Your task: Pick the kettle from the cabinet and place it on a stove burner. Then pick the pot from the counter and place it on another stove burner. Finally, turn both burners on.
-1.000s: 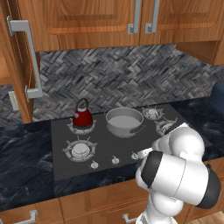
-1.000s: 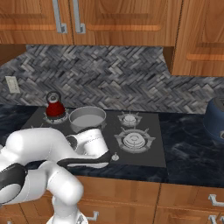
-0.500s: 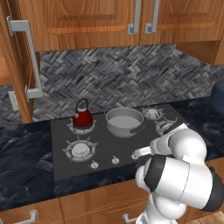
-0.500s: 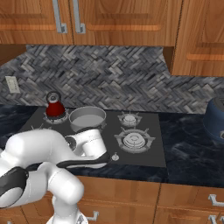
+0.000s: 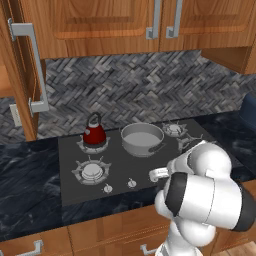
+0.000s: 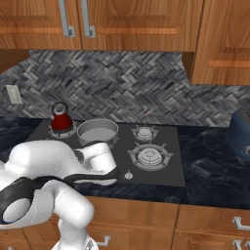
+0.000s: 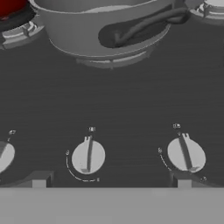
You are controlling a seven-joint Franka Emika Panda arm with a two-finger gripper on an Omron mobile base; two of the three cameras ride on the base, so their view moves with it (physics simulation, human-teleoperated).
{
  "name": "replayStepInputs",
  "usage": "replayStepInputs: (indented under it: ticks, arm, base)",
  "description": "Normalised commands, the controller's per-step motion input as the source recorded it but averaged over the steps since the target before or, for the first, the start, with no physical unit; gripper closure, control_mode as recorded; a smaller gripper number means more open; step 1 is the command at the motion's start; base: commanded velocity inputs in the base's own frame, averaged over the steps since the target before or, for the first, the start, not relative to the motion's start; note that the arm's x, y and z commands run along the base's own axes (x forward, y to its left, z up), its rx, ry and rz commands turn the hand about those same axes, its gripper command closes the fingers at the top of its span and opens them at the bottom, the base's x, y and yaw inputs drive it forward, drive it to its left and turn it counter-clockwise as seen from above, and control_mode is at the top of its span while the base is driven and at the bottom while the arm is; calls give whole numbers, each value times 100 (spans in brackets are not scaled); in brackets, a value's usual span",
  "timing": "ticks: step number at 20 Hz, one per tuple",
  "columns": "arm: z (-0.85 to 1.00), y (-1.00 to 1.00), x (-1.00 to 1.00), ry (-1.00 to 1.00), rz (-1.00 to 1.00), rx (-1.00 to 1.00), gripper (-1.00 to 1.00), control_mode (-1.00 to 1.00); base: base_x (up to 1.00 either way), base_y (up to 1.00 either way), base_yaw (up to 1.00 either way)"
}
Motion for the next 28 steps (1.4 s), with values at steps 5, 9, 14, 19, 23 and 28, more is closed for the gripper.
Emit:
replayStepInputs:
  ticks: [5, 9, 14, 19, 23, 28]
  arm:
    - [41, 40, 10, 44, 9, 13, -100, -100]
    - [14, 22, 22, 30, 7, 8, -100, -100]
    - [-5, 21, 29, 4, 3, 0, -100, -100]
    - [-2, 38, 34, 10, 0, 0, -100, -100]
    - [-2, 20, 15, 10, 0, 0, -100, -100]
    - [-8, 0, 0, 4, 0, 0, -100, -100]
  base:
    - [0, 0, 0]
    - [0, 0, 0]
    - [0, 0, 0]
    - [0, 0, 0]
    - [0, 0, 0]
    - [0, 0, 0]
